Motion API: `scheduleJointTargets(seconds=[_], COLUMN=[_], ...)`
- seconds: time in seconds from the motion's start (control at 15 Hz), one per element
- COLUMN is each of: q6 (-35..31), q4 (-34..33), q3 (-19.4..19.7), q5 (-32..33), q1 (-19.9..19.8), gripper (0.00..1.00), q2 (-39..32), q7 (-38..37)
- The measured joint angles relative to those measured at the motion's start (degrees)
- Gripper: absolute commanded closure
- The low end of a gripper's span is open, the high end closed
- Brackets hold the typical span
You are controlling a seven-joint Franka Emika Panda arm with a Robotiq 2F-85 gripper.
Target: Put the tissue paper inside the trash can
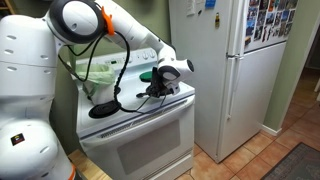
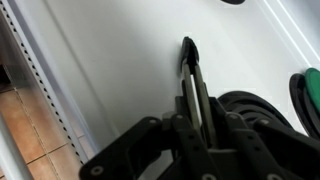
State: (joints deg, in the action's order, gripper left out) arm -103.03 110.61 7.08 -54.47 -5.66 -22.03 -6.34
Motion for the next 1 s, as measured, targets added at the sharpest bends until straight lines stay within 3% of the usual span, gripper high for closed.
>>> scheduleJointTargets(seconds=[0.07,0.13,0.6,1.0], q6=[-0.54,-0.64,-4.03,-10.44], q4=[-0.29,-0.68,-2.33,-2.54], q3=[-0.04,-0.08,-0.66,-1.08], q5=[0.18,0.22,1.79,3.02], q1=[0.19,0.33,1.38,2.54], gripper=[0.81,0.55,0.02,0.00], q2=[-0.49,-0.86,-2.10,-0.17], q7=[-0.59,-1.30,-4.15,-4.17])
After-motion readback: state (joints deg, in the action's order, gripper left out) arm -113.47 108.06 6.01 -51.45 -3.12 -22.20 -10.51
